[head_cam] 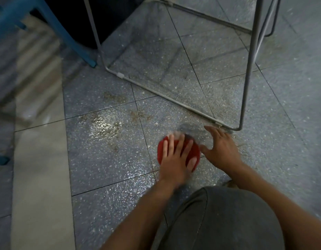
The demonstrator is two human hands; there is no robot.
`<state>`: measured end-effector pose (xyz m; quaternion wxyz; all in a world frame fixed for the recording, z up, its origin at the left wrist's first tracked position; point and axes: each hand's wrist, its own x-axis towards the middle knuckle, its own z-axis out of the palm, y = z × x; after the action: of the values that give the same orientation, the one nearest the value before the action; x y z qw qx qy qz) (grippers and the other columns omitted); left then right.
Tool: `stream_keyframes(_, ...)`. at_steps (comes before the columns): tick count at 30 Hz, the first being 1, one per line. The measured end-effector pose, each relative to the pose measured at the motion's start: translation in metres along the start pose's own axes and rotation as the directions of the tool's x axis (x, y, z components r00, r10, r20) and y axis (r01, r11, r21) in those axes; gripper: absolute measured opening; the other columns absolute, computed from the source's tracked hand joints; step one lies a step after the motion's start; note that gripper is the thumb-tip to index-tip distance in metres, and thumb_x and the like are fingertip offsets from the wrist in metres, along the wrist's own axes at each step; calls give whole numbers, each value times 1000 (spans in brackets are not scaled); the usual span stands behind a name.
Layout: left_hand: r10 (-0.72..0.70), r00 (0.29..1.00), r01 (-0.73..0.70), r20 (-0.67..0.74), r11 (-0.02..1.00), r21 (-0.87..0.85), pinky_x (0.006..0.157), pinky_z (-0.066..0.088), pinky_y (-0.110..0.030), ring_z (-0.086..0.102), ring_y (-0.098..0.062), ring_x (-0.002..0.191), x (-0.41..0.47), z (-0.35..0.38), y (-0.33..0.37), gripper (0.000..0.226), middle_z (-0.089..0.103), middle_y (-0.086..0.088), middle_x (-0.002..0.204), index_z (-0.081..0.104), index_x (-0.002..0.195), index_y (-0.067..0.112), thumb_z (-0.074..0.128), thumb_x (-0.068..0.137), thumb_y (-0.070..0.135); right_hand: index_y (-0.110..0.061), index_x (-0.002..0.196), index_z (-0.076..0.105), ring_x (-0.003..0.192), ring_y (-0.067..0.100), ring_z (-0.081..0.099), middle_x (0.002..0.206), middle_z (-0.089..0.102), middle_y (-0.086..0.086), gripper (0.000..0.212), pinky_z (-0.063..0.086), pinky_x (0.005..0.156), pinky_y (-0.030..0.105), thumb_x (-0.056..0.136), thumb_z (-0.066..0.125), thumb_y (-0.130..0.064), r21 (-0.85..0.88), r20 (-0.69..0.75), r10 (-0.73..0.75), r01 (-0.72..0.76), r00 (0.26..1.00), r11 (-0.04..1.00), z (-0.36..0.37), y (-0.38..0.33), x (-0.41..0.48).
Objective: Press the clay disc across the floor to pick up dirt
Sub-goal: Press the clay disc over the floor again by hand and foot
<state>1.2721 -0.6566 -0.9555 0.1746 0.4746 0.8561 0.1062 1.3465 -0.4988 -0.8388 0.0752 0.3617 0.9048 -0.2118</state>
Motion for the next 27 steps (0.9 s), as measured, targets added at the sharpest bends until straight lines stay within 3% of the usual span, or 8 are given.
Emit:
stream_keyframes(3,207,977,-210,52,975,76,129,20,-62,1,-40,166,-71,19,-26,78,5,-1,182,16,172,37,41,106,71,-23,153,40,139,29,45,154,47,3,76,38,113,42,87,72,-41,-22,57,-12,13,998,1000,9,-11,1)
stream_keyframes(5,191,978,-201,84,969,140,126,21,-60,4,-37,166,-107,16,-57,79,6,1,182,14,171,40,39,105,74,-23,154,38,138,30,45,155,46,4,79,39,112,43,86,72,-42,-46,96,-38,43,995,998,16,-19,-1)
stream_keyframes(10,-117,992,113,35,989,95,132,13,-64,-9,-31,167,-130,-21,-118,72,-5,3,182,7,171,43,29,109,71,-24,158,30,146,29,35,162,35,2,86,30,119,41,87,71,-51,-64,171,-74,86,983,994,28,-41,2)
stream_keyframes(15,-446,892,451,-75,890,72,133,-2,-62,-21,-36,164,-73,-25,-96,72,-12,-6,181,-1,172,36,17,109,67,-27,158,27,149,28,30,164,31,0,89,30,120,42,86,72,-53,-50,197,-96,108,976,993,34,-69,8)
stream_keyframes(18,-351,934,356,-64,930,90,132,4,-61,-12,-39,166,-73,-7,-80,73,-6,-7,181,5,173,33,23,110,64,-29,159,25,150,27,28,166,27,0,91,31,122,44,85,72,-55,-79,194,-127,145,973,986,38,-84,13)
stream_keyframes(20,-172,985,175,-35,977,125,129,15,-61,3,-42,165,-97,5,-84,74,9,-9,181,19,172,30,29,108,68,-30,159,23,151,28,27,167,24,0,93,32,120,44,84,72,-57,-104,210,-138,163,968,981,39,-92,17)
stream_keyframes(22,-103,995,101,-1,983,156,127,21,-59,9,-41,165,-133,13,-96,73,25,-9,178,29,170,30,29,108,69,-30,160,20,152,29,25,169,20,1,97,31,120,46,84,73,-57,-124,236,-131,164,963,979,38,-98,22)
stream_keyframes(27,-276,960,280,-50,942,186,128,19,-58,13,-38,165,-226,3,-143,80,20,-6,179,20,172,33,35,104,72,-25,161,14,153,36,17,170,11,9,112,26,121,51,77,80,-58,-189,278,-85,141,957,972,45,-118,33)
